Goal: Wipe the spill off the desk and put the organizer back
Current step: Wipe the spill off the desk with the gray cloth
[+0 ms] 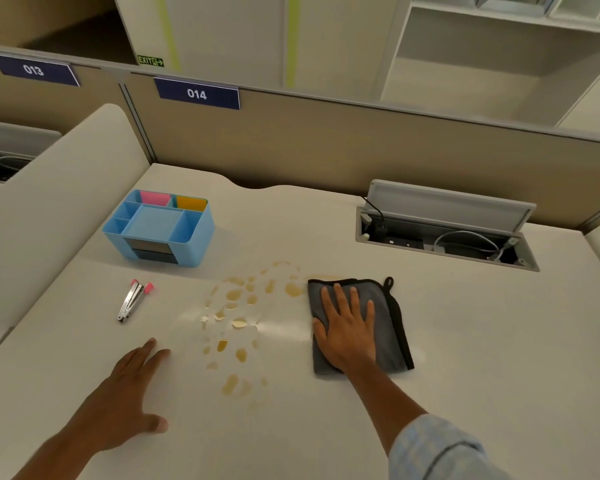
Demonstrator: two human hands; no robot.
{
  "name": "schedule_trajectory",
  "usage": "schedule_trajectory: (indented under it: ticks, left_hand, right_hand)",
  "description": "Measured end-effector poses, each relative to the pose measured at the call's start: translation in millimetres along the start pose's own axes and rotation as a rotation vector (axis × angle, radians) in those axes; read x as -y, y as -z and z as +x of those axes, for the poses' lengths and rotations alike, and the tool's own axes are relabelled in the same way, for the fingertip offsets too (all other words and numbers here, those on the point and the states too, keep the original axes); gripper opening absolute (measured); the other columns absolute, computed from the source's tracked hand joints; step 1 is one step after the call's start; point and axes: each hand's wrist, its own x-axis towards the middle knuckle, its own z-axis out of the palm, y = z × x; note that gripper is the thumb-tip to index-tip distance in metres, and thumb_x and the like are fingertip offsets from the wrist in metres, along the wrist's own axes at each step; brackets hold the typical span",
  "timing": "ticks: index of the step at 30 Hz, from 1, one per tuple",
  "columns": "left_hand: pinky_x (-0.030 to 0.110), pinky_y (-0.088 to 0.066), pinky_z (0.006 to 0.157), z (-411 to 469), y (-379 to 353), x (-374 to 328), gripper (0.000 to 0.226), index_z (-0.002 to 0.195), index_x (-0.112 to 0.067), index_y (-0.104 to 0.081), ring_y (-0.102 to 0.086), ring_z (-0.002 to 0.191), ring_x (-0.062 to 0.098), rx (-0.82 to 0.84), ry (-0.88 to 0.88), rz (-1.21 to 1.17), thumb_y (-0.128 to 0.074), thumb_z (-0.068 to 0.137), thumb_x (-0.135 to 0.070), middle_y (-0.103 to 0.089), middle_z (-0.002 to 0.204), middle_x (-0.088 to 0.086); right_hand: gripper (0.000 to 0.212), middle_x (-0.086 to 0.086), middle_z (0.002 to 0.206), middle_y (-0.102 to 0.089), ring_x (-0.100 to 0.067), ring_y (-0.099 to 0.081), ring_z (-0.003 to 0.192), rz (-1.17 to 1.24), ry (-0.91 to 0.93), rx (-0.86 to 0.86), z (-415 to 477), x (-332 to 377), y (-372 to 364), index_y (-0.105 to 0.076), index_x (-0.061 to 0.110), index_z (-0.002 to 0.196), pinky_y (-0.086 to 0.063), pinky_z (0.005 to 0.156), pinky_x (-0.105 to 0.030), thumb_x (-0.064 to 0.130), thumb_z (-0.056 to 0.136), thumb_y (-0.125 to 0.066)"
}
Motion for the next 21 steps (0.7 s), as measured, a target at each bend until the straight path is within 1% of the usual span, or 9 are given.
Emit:
schedule_trajectory:
  ticks: [2,5,7,9,11,14,17,21]
  left_hand:
    - [0.036,-0.038,0.118,0.6,-0.9,-0.5,0.134,0.162,-0.038,0.001,0.006,0.158,0.013,0.009,0.011,-0.005,-0.084,0.061,-0.062,0.021,0.168,-0.017]
    - [0.036,-0.041,0.115,1.9,-2.5,2.0,0.134,0.162,-0.040,-0.001,0.007,0.158,0.011,-0.002,0.017,-0.019,-0.084,0.058,-0.062,0.021,0.168,-0.020]
    - [0.036,-0.042,0.114,2.0,-3.0,3.0,0.134,0.162,-0.040,-0.004,0.006,0.157,0.009,0.001,0.026,-0.033,-0.085,0.056,-0.061,0.019,0.167,-0.023]
    - [0.036,-0.042,0.114,2.8,-4.5,4.1,0.133,0.161,-0.041,-0.006,0.005,0.157,0.007,-0.008,0.031,-0.036,-0.085,0.056,-0.060,0.019,0.166,-0.025]
    - [0.035,-0.042,0.115,2.7,-5.3,4.7,0.132,0.161,-0.041,-0.005,0.006,0.157,0.007,-0.016,0.029,-0.029,-0.084,0.057,-0.061,0.019,0.167,-0.023]
    - [0.036,-0.042,0.116,4.4,-6.3,6.1,0.133,0.161,-0.042,-0.004,0.007,0.157,0.007,0.001,0.037,-0.020,-0.084,0.057,-0.062,0.021,0.167,-0.022]
    - [0.034,-0.042,0.115,5.3,-8.8,8.6,0.134,0.161,-0.042,-0.003,0.009,0.157,0.008,0.008,0.029,-0.022,-0.084,0.058,-0.062,0.024,0.164,-0.025]
    - [0.032,-0.040,0.116,6.5,-9.0,8.0,0.134,0.162,-0.040,-0.001,0.011,0.158,0.009,0.003,0.026,-0.020,-0.085,0.060,-0.063,0.025,0.165,-0.023]
  right_hand:
    - [0.070,0.003,0.173,-0.004,-0.029,0.004,0.159,-0.004,0.100,0.004,-6.9,2.8,-4.7,-0.002,0.038,0.162,0.004,0.124,-0.061,0.062,0.099,-0.021]
    - [0.071,0.008,0.171,-0.002,-0.025,0.001,0.159,-0.006,0.211,-0.012,-32.3,-9.9,-15.6,-0.002,0.039,0.162,-0.008,0.123,-0.063,0.061,0.100,-0.026]
    - [0.073,0.009,0.172,-0.007,-0.023,-0.002,0.159,-0.003,0.170,-0.023,-44.3,-28.0,-19.1,-0.005,0.039,0.162,-0.010,0.122,-0.065,0.062,0.098,-0.031]
    - [0.072,0.007,0.172,-0.010,-0.023,-0.003,0.159,-0.007,0.054,-0.042,-40.6,-47.7,-15.1,-0.008,0.039,0.162,-0.005,0.122,-0.065,0.064,0.098,-0.029]
    - [0.072,0.005,0.173,-0.004,-0.024,0.001,0.159,-0.006,-0.058,-0.025,-19.6,-60.0,-4.9,-0.005,0.039,0.162,0.000,0.122,-0.066,0.067,0.098,-0.022]
    - [0.073,0.001,0.173,0.000,-0.028,0.006,0.158,-0.001,-0.150,-0.003,18.7,-55.1,9.3,0.001,0.037,0.162,0.000,0.121,-0.069,0.066,0.097,-0.013]
    - [0.073,-0.001,0.173,-0.002,-0.032,0.005,0.158,0.029,-0.155,0.000,50.1,-30.9,15.5,0.000,0.034,0.163,0.000,0.121,-0.070,0.064,0.098,-0.016]
    - [0.072,-0.002,0.173,-0.004,-0.033,0.004,0.158,0.025,-0.038,0.017,78.1,17.0,17.0,-0.001,0.032,0.163,0.001,0.121,-0.068,0.062,0.100,-0.019]
